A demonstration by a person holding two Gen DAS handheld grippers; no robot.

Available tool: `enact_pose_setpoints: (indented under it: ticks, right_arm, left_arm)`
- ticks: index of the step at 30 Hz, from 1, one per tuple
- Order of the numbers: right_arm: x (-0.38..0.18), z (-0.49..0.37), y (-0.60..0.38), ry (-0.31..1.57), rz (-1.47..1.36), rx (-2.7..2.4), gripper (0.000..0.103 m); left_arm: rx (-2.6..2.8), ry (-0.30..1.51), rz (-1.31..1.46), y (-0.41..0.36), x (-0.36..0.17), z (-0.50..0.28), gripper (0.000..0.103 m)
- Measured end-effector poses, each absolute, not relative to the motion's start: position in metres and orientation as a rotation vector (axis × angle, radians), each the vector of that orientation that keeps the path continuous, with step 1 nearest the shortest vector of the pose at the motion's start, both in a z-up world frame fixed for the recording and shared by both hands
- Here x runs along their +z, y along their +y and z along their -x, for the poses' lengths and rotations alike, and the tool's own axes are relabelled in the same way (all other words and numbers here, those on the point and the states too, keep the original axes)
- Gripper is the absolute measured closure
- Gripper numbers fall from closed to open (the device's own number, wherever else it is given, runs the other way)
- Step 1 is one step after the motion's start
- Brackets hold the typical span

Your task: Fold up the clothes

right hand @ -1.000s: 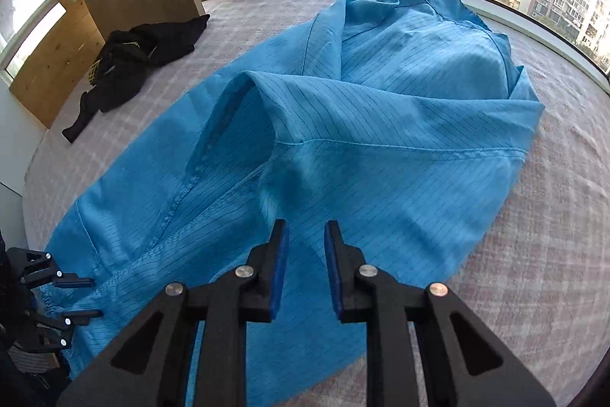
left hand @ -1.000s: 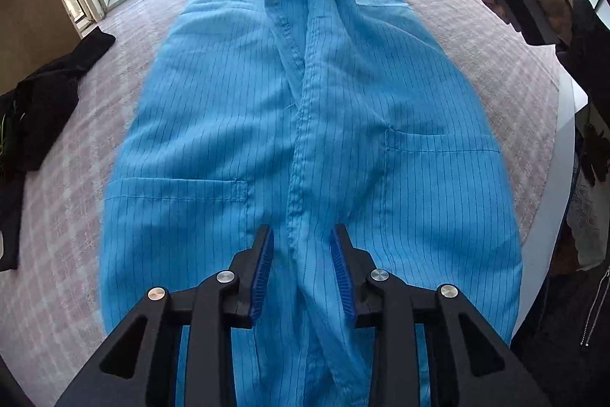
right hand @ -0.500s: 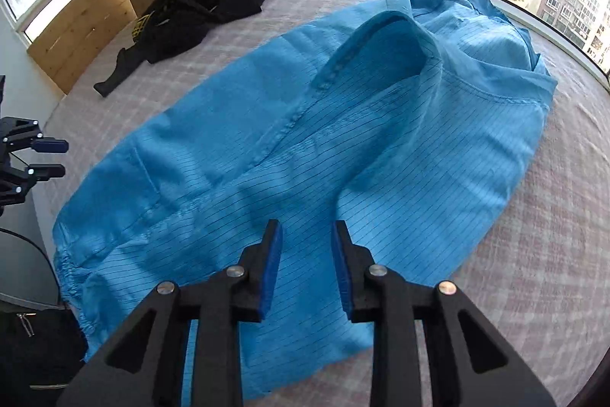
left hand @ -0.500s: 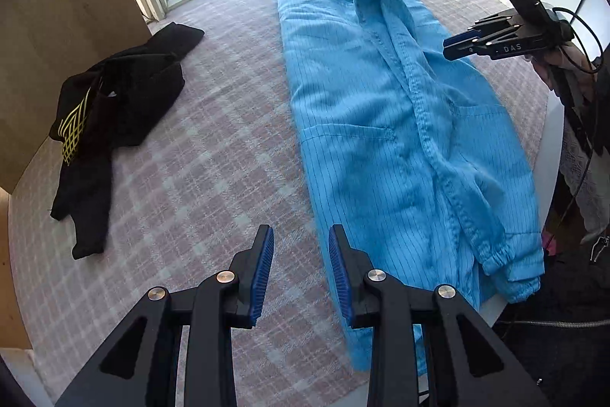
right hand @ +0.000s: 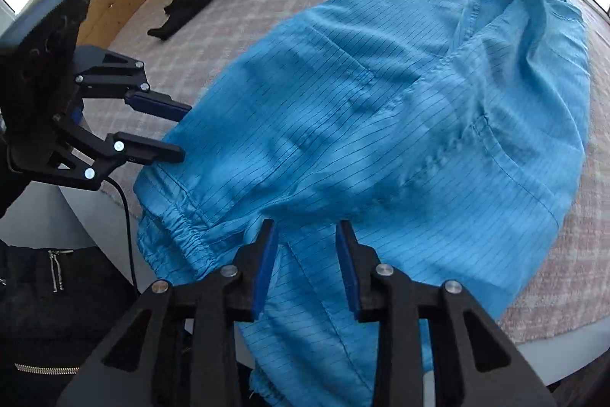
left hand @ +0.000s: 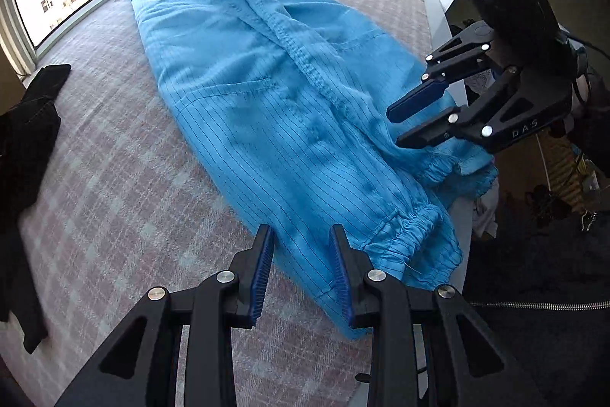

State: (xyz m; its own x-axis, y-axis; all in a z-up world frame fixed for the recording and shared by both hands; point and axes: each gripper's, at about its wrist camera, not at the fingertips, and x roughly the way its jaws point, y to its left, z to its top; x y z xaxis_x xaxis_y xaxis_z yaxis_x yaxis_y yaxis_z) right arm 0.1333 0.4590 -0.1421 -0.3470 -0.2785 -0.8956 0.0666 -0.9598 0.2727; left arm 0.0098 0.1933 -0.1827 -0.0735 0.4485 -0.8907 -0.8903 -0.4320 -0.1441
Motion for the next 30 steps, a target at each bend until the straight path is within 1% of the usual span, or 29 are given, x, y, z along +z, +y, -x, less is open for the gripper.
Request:
enact_pose_setpoints:
  ticks: [1,2,3,4,9,12,18,20,21,22,25,27,30]
  right_arm:
    - [-0.134,-0.146,0.468,-0.306,-1.63,-2.444,0.07]
    - [-0.128,-0.159,0.478,-0.31,-1.62,-2.493,0.063]
    - [-0.124,-0.173,0.487,-0.286,-1.629,-2.544,0.059]
    - [-0.123,-0.185,0.495,-0.267,-1.647,-2.577,0.057]
    - [-0.133,-0.213,0.508,-0.282,-1.723,-2.582,0.057]
    - [-0.142,-0.217,0.508,-0.262,-1.738,-2.601,0.057]
    - [-0.143,-0.227,0.504,-0.124,-1.767,-2.666,0.057]
    - [-0.14,-0.234,0.507,-0.06,-1.746,-2.694,0.057]
    - [-0.138,-0.236,0.508,-0.044,-1.734,-2.699,0.057]
    - [-0.136,-0.236,0.51,-0.054,-1.719,-2.701,0.057]
    - [-0.129,-0.224,0.509,-0.114,-1.661,-2.696,0.057]
    - [-0.126,-0.207,0.5,-0.104,-1.618,-2.673,0.057]
    - [-0.132,-0.182,0.481,-0.062,-1.608,-2.598,0.057]
  left_arm:
    - [1.694,0.594,1.144,0.19,-0.18,-0.012,0.074]
    - [1.692,0.628,1.113,0.187,-0.178,-0.014,0.074]
    - [1.684,0.667,1.088,0.183,-0.177,-0.016,0.074]
    - [1.673,0.709,1.068,0.18,-0.177,-0.017,0.074]
    - [1.594,0.943,0.957,0.172,-0.185,-0.027,0.073]
    - [1.588,1.029,0.87,0.173,-0.185,-0.026,0.073]
    - [1.53,1.212,0.685,0.179,-0.194,-0.026,0.071]
    - [1.507,1.272,0.599,0.181,-0.195,-0.032,0.069]
    - [1.489,1.301,0.543,0.182,-0.196,-0.036,0.065]
    - [1.464,1.328,0.479,0.183,-0.196,-0.043,0.062]
    - [1.382,1.401,0.29,0.185,-0.197,-0.062,0.059]
    - [1.313,1.43,0.189,0.186,-0.201,-0.072,0.057]
    - [1.219,1.485,0.103,0.183,-0.208,-0.076,0.056]
